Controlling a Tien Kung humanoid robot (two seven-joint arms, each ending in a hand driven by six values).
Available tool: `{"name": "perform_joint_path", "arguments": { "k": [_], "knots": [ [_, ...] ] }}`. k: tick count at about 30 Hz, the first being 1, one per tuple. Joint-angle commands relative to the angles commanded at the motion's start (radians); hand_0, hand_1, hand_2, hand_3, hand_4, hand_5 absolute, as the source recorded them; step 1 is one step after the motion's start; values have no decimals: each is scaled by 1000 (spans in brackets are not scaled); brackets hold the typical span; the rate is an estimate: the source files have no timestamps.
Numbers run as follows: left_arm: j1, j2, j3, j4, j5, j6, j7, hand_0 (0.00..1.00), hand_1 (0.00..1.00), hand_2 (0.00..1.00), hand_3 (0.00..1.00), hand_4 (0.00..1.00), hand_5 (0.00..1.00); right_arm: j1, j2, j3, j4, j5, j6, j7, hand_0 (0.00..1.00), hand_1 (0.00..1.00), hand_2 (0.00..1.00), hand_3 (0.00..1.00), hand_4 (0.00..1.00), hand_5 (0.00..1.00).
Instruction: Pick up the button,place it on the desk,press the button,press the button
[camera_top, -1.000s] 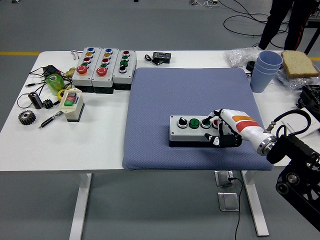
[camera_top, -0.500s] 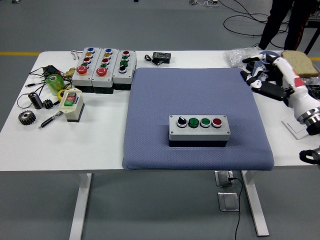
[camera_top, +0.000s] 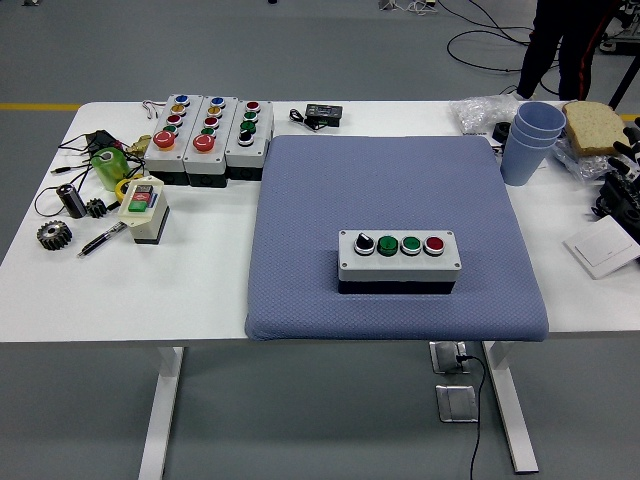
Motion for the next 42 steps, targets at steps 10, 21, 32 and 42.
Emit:
{"name": "perform_joint_path", "arguments": {
  "k": [10,21,32,42],
  "knots": [
    [-2,0,6,0,-7,0,-2,633,667,688,605,346,651,-9,7,-15,-12,345,2,-9,738,683,712,672,725,287],
    [-3,0,9,0,-9,-1,-2,633,667,689,606,345,646,-9,11,-26,-13,354,-1,-12,736,679,705,675,727,284],
    [-3,1,14,0,-8,-2,-1,632,667,689,606,344,646,-11,13,-32,-14,373,-7,-14,729,669,696,670,727,279],
    [-3,0,9,0,-2,-2,1,632,667,689,606,342,644,-13,16,-42,-20,402,-25,-15,698,638,665,648,720,275]
  ]
}}
